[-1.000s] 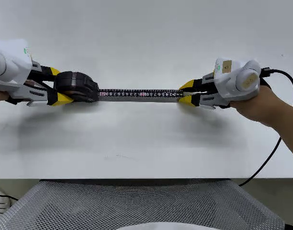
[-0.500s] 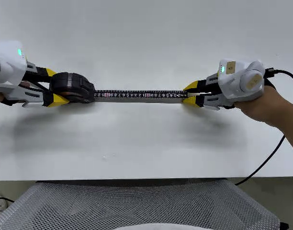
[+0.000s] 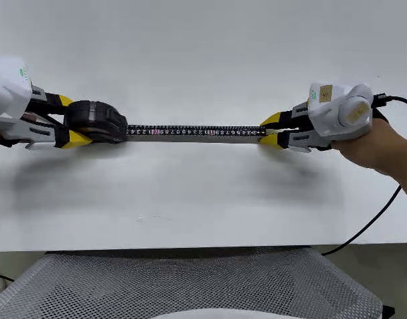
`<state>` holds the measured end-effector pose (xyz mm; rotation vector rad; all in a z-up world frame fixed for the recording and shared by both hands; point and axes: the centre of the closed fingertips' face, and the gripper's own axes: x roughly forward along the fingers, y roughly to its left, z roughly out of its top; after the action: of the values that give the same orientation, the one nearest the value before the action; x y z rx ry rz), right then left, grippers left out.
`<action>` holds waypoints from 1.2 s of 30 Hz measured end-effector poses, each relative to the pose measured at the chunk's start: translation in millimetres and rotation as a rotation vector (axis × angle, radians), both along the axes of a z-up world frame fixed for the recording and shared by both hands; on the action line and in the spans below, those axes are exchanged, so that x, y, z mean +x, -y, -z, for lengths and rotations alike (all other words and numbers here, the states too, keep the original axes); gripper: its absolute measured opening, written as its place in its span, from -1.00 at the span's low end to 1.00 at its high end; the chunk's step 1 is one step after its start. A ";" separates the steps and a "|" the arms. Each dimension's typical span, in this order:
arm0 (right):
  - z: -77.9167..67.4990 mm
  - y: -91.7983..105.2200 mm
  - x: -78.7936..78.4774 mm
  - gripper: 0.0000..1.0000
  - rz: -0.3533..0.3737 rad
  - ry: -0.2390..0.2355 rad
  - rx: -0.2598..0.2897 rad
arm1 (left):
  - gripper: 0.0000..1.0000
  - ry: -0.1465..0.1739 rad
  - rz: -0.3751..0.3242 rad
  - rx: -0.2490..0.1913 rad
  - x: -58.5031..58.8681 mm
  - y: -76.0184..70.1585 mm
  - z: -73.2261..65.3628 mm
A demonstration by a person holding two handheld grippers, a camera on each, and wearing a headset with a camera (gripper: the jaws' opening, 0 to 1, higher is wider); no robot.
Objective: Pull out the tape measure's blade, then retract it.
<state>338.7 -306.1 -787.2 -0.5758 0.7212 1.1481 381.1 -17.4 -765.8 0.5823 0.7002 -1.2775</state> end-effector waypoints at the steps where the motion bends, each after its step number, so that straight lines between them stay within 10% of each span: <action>1: 0.0 0.8 0.2 -0.84 0.003 -0.001 0.001 | -0.49 0.000 0.000 0.000 0.0 0.2 0.0; 36: 2.0 -1.5 1.5 -0.77 0.033 -0.044 -0.036 | -0.46 0.022 -0.003 0.028 1.1 -0.1 0.2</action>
<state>340.2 -304.6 -789.2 -0.5687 0.7881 1.1214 382.2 -17.4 -766.0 0.6174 0.7015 -1.2583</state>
